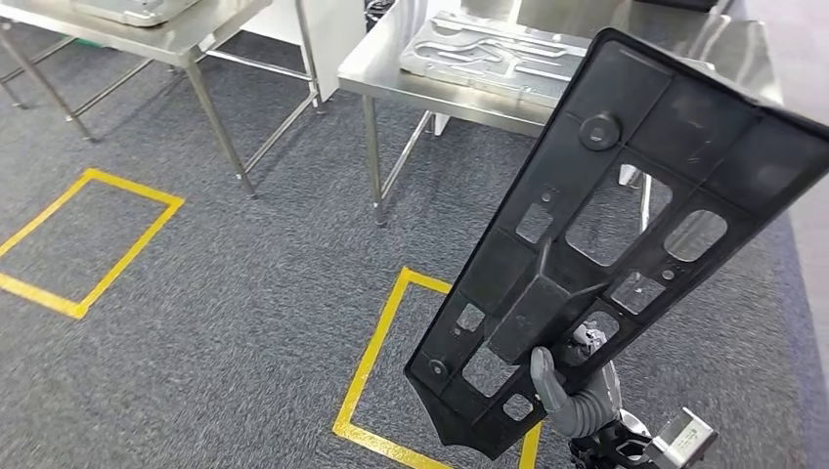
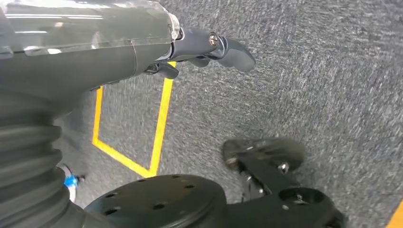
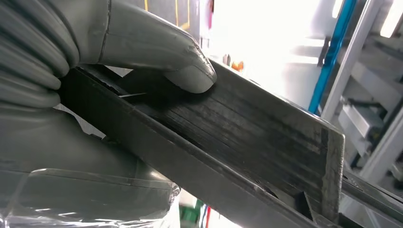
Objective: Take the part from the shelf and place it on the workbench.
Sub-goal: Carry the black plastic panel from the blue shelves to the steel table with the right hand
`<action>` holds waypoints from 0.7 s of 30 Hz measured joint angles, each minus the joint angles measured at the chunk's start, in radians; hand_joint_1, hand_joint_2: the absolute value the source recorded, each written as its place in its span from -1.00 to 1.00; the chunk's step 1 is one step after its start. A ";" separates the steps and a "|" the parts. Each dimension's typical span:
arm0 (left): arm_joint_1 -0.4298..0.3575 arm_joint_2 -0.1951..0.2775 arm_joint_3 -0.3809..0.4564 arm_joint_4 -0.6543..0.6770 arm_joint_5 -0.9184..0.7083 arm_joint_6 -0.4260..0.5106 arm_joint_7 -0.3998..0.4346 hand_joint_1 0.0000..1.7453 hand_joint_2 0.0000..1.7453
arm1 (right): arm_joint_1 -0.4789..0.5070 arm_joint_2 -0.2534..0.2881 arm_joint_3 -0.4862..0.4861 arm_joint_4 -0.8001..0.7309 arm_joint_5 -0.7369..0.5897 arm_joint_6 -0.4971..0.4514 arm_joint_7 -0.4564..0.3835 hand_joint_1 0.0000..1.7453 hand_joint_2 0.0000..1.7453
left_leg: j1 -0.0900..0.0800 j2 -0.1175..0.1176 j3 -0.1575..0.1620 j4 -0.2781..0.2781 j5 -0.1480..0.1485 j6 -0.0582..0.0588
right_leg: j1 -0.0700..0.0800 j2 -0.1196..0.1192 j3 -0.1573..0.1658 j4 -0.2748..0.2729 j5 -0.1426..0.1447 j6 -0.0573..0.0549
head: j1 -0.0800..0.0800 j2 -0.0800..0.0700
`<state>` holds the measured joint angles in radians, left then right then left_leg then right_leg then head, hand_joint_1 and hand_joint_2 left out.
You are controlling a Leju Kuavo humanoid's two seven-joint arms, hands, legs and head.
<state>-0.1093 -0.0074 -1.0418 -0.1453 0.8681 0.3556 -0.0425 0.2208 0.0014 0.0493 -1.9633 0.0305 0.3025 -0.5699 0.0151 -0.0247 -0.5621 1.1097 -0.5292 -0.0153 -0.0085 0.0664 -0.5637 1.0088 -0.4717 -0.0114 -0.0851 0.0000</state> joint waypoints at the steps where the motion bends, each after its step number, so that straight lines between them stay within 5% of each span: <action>1: 0.002 -0.001 0.000 0.000 0.002 0.000 0.002 -1.00 1.00 | 0.000 0.000 0.000 -0.004 0.002 0.000 0.002 1.00 1.00 | 0.002 -0.019 0.022 -0.054 0.017 0.002 | 0.000 0.011 -0.004 0.005 0.000 0.006 | 0.000 0.000; 3: 0.002 -0.006 0.000 0.000 0.010 0.001 0.007 -1.00 1.00 | 0.006 0.000 -0.001 -0.014 0.007 0.000 0.008 1.00 1.00 | 0.001 -0.038 0.034 -0.090 0.017 0.010 | -0.001 0.029 -0.016 0.009 0.004 0.020 | 0.000 0.000; 5: 0.001 -0.012 0.001 0.000 0.016 0.000 0.010 -1.00 1.00 | 0.016 -0.001 -0.002 -0.026 0.011 0.001 0.016 1.00 1.00 | 0.001 -0.022 0.034 -0.096 0.022 0.023 | -0.004 0.035 -0.025 0.010 0.007 0.033 | 0.000 0.000; 7: 0.002 -0.018 0.002 0.000 0.022 0.001 0.016 -1.00 1.00 | 0.018 -0.001 -0.004 -0.035 0.010 0.003 0.023 1.00 1.00 | 0.003 -0.001 0.034 -0.104 0.029 0.037 | -0.003 0.000 -0.045 0.050 -0.020 0.042 | 0.000 0.000; 9: 0.005 -0.024 0.004 0.000 0.027 0.006 0.022 -1.00 1.00 | 0.011 -0.002 -0.005 -0.036 0.008 0.006 0.030 1.00 1.00 | 0.000 0.021 0.032 -0.106 0.031 0.044 | -0.003 -0.044 -0.099 0.164 -0.083 0.048 | 0.000 0.000; 11: 0.007 -0.027 0.005 0.000 0.030 0.010 0.026 -1.00 1.00 | 0.006 -0.002 -0.005 -0.035 0.008 0.006 0.035 1.00 1.00 | -0.003 0.044 0.031 -0.106 0.030 0.046 | -0.005 -0.056 -0.150 0.276 -0.124 0.053 | 0.000 0.000; 12: 0.008 -0.027 0.005 0.000 0.031 0.010 0.026 -1.00 1.00 | 0.005 -0.002 -0.005 -0.034 0.010 0.006 0.037 1.00 1.00 | -0.004 0.054 0.031 -0.105 0.029 0.046 | -0.006 -0.059 -0.153 0.287 -0.118 0.053 | 0.000 0.000; 15: 0.006 -0.028 0.006 0.000 0.035 0.010 0.024 -1.00 1.00 | -0.002 -0.002 -0.005 -0.034 0.015 0.006 0.039 1.00 1.00 | -0.007 0.080 0.037 -0.105 0.025 0.043 | -0.002 -0.091 -0.061 0.121 -0.031 0.045 | 0.000 0.000; 17: 0.006 -0.032 0.007 0.000 0.036 0.008 0.021 -1.00 1.00 | -0.014 -0.002 -0.005 -0.033 0.018 0.007 0.041 1.00 1.00 | -0.013 0.094 0.040 -0.103 0.021 0.036 | 0.008 -0.120 -0.013 0.022 -0.003 0.033 | 0.000 0.000; 21: 0.002 -0.041 0.007 0.000 0.037 0.006 0.016 -1.00 1.00 | -0.024 -0.003 -0.004 -0.028 0.018 0.008 0.043 1.00 1.00 | -0.015 0.108 0.041 -0.098 0.009 0.017 | 0.009 -0.099 -0.009 -0.003 0.003 0.013 | 0.000 0.000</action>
<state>-0.1071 -0.0485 -1.0349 -0.1453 0.9054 0.3621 -0.0264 0.1967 -0.0016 0.0452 -1.9914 0.0489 0.3105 -0.5273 0.0003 0.0831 -0.5213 1.0117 -0.5203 0.0019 0.0002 -0.0326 -0.5732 1.0057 -0.4689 0.0012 -0.0853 0.0000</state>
